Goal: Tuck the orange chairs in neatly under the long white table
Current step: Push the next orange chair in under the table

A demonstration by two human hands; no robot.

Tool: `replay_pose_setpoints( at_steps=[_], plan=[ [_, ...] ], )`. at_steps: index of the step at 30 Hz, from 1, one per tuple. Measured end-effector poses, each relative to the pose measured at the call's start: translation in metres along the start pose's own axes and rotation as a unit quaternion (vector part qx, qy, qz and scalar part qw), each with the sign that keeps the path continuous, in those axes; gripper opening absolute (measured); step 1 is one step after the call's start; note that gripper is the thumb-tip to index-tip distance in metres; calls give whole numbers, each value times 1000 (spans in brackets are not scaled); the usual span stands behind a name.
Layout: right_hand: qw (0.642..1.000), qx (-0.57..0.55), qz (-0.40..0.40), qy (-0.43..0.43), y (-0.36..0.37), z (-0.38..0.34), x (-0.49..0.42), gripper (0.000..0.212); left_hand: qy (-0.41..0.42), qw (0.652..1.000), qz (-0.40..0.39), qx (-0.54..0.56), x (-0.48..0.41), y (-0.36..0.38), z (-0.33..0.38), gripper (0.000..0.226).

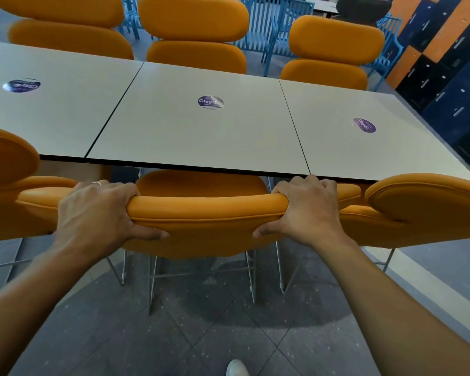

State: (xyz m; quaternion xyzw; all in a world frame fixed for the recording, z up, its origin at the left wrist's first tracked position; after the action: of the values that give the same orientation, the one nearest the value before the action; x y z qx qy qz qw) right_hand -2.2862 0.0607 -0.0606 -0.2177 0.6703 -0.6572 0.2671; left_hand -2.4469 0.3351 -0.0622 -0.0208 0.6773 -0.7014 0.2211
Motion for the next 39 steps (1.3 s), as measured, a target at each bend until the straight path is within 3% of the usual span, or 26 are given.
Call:
replay_pose_setpoints(
  at_steps=[12, 23, 26, 30, 39],
  plan=[
    [999, 6, -16, 27, -2, -3, -14, 92, 53, 998, -22, -33, -26, -1, -10, 78],
    [999, 20, 24, 45, 4, -49, -57, 96, 23, 997, -66, -19, -76, 6, -70, 96],
    [998, 32, 20, 45, 6, -48, -62, 98, 11, 998, -62, -17, -78, 5, -69, 86],
    [999, 32, 7, 42, 6, -41, -59, 98, -1, 998, -67, -18, -73, 9, -62, 91],
    [999, 37, -3, 32, 7, -17, -53, 102, -21, 998, -57, 11, -57, 13, -37, 80]
  ],
)
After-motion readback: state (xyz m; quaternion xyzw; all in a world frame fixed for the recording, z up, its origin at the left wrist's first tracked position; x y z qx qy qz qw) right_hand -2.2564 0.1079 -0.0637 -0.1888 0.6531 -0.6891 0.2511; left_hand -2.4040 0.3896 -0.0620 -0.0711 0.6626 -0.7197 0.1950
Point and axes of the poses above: each hand's wrist, its own x-axis away from the middle knuckle, its own y-axis out of the palm, z = x × y, the point moved 6 cm from there along -x, towards the middle knuckle, and after that the axes turned 5 degrees about -y, right-handed, at the moved point
